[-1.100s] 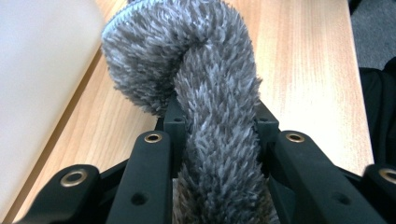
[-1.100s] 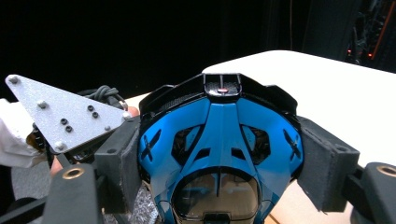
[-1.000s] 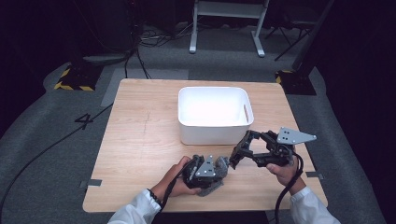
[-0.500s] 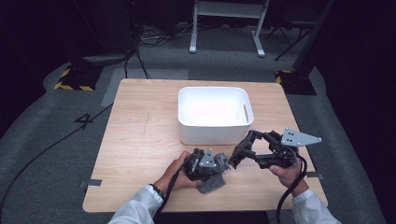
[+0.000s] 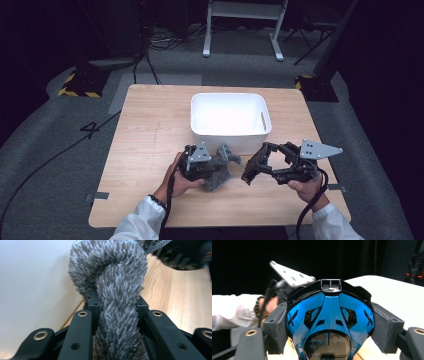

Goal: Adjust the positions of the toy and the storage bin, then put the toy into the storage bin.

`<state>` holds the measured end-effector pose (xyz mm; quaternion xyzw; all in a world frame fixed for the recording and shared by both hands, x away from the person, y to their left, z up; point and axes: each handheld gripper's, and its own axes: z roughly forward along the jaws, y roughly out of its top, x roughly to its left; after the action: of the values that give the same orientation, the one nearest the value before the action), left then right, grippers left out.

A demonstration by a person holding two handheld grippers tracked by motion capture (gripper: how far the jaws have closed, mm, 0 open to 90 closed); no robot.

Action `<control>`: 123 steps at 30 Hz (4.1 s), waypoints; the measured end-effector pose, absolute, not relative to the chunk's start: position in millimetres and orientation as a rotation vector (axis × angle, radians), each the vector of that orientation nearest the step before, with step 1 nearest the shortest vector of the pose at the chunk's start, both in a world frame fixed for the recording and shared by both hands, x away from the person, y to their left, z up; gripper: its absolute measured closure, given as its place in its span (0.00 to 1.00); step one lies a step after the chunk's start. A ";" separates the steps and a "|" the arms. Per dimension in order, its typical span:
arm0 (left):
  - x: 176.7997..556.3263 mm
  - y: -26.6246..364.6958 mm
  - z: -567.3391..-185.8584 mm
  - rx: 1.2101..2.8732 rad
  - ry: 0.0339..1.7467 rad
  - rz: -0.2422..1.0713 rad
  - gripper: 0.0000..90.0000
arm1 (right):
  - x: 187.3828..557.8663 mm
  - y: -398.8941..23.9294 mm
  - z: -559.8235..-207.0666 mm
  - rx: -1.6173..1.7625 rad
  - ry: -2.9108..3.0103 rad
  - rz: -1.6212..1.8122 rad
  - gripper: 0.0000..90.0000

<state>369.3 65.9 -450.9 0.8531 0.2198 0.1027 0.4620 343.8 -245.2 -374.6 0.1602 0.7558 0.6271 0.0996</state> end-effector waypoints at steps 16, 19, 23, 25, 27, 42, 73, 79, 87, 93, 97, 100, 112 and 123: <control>366.9 27.8 -470.4 2.121 0.475 0.048 0.77 | 340.3 -224.6 -385.9 0.371 2.316 1.871 0.29; 366.0 30.5 -469.8 2.120 0.468 0.044 0.77 | 341.0 -227.6 -385.8 0.372 2.315 1.867 0.29; 366.1 34.5 -470.0 2.145 0.462 0.052 0.77 | 339.4 -229.4 -384.5 0.358 2.310 1.859 0.29; 365.7 35.6 -472.0 2.157 0.460 0.037 0.77 | 338.7 -231.0 -383.0 0.360 2.294 1.854 0.29; 363.6 34.7 -474.6 2.177 0.431 0.015 0.77 | 339.1 -234.0 -381.2 0.372 2.273 1.856 0.29; 343.4 24.4 -467.5 2.202 0.228 -0.070 0.77 | 348.6 -248.6 -380.9 0.456 2.209 1.785 0.29; 358.1 59.4 -436.8 2.014 0.469 0.214 0.77 | 346.5 -231.6 -391.6 0.444 2.307 1.749 0.29; 363.7 64.1 -442.6 2.011 0.486 0.186 0.77 | 339.3 -221.6 -391.5 0.380 2.344 1.778 0.29; 352.8 51.7 -445.9 2.044 0.343 0.079 0.77 | 345.5 -227.8 -391.3 0.434 2.311 1.761 0.29; 344.9 43.9 -453.3 2.101 0.298 0.053 0.77 | 353.7 -239.9 -389.3 0.482 2.287 1.771 0.29; 342.6 44.5 -457.3 2.166 0.283 0.083 0.77 | 355.2 -243.7 -386.3 0.499 2.256 1.759 0.29; 341.7 49.2 -458.1 2.185 0.284 0.097 0.77 | 357.3 -247.6 -384.7 0.512 2.238 1.752 0.29; 342.6 67.0 -447.7 2.137 0.329 0.141 0.77 | 361.3 -255.5 -386.8 0.537 2.232 1.725 0.29; 345.4 75.9 -446.0 2.142 0.368 0.185 0.77 | 364.9 -265.6 -388.6 0.557 2.242 1.708 0.29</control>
<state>345.4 75.9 -446.0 0.8709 0.1496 0.0752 0.4621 364.9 -265.6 -388.6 0.1922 0.7733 0.5892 0.1339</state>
